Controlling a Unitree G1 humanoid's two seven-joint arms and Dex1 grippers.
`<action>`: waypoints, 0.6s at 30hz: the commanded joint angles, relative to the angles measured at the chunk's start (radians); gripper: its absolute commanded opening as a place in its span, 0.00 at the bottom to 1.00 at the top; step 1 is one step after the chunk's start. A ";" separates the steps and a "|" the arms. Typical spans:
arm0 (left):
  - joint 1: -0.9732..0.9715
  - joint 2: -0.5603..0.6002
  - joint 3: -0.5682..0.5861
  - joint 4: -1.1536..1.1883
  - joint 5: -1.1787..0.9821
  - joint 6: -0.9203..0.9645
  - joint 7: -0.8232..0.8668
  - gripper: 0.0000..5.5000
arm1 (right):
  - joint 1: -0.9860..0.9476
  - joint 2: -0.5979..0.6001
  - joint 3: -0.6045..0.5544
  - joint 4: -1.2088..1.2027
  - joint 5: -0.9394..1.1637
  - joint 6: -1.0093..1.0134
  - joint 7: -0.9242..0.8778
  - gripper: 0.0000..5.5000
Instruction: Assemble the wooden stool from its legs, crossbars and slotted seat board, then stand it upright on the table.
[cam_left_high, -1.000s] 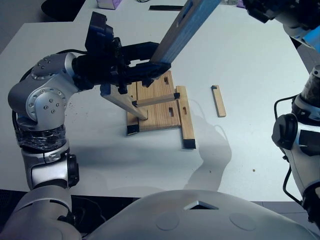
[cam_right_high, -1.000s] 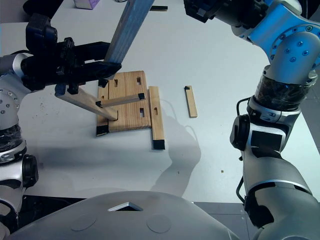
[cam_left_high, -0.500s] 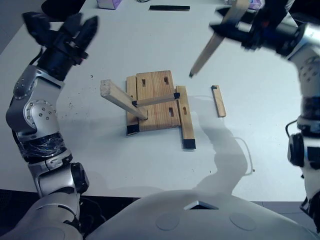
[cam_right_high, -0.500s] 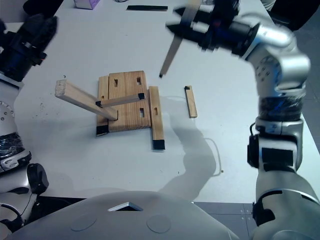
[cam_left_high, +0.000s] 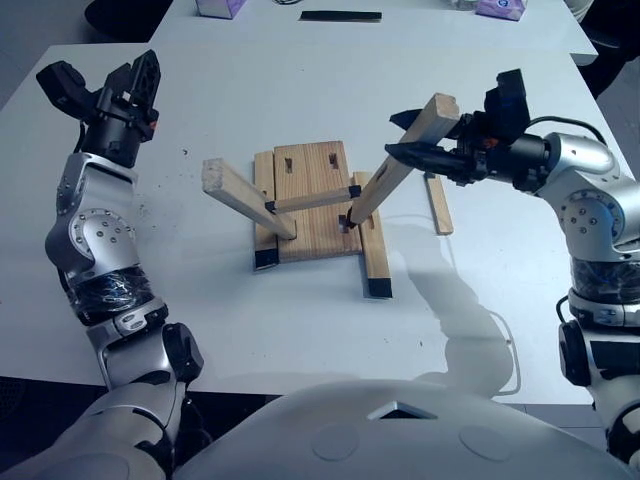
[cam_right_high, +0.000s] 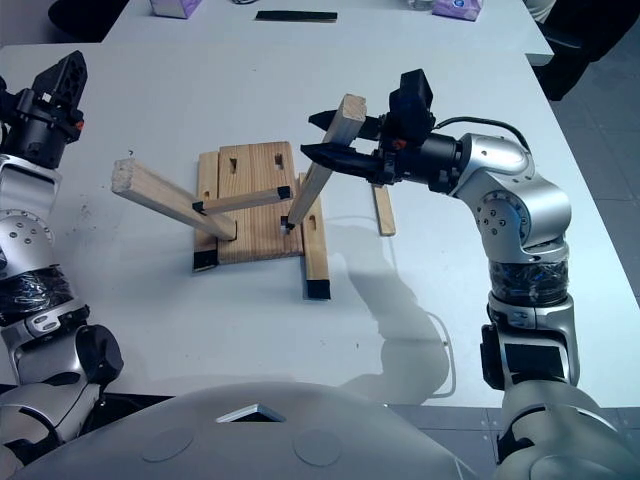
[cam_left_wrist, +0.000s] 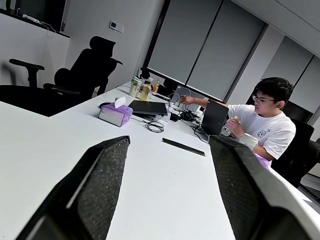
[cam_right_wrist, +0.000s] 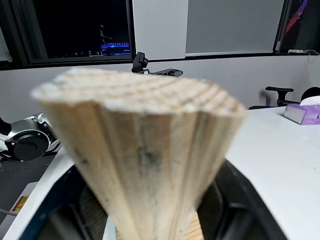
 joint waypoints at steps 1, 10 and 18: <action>0.002 -0.010 -0.018 0.021 0.009 -0.006 -0.006 0.53 | -0.002 0.014 0.022 0.054 -0.034 -0.029 0.020 0.37; 0.020 -0.023 -0.027 0.041 0.010 -0.027 -0.012 0.53 | -0.028 0.001 0.057 0.189 -0.098 -0.118 0.110 0.37; 0.064 -0.058 -0.025 0.010 0.005 -0.044 0.006 0.53 | -0.048 -0.063 0.156 0.222 -0.181 -0.184 0.290 0.37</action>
